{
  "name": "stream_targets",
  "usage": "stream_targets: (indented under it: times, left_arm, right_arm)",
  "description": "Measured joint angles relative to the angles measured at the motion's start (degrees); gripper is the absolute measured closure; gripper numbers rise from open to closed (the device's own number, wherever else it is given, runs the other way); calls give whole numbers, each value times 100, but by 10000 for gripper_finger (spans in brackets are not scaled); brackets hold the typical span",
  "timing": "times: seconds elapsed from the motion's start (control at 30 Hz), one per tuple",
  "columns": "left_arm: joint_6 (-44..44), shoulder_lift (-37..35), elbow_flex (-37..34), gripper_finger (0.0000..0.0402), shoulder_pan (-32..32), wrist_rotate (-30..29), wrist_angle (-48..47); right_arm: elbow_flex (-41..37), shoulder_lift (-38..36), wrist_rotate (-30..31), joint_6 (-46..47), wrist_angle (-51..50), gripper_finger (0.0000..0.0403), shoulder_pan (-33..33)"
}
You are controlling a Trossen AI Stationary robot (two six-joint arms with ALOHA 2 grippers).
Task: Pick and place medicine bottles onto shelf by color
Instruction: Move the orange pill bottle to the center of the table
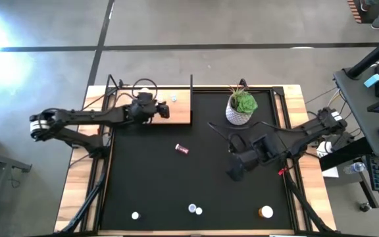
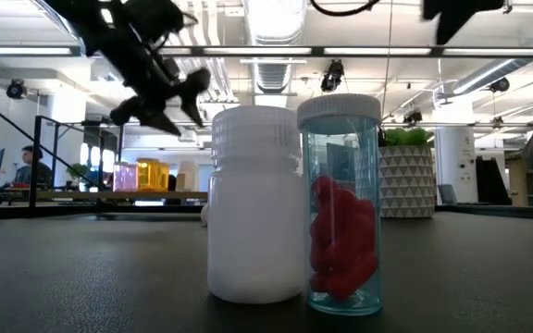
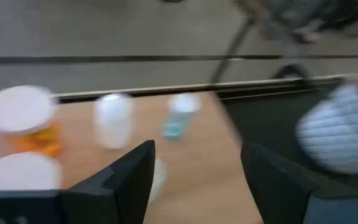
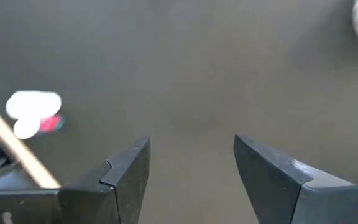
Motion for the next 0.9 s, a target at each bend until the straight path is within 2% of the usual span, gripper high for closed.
stream_targets:
  times: [0.17, 0.23, 0.37, 0.67, 0.9]
  left_arm:
    - [431, -435, 28, 180, -222, 1191, 641]
    - [454, -547, 36, 180, -406, 1477, 934]
    - [580, -659, 39, 180, -923, 1529, 1371]
    - [266, -579, 122, 180, -2019, 1537, 1523]
    - [100, -573, 131, 180, -2595, 1469, 1798]
  right_arm:
    - [-68, 8, -488, 903, -9, 181, 617]
    - [-71, 24, -581, 1284, -14, 181, 892]
    - [-71, 24, -606, 2184, 9, 181, 1513]
    - [-103, 212, -619, 4376, 63, 181, 2897]
    - [-108, 795, -1099, 5238, 204, 181, 3416]
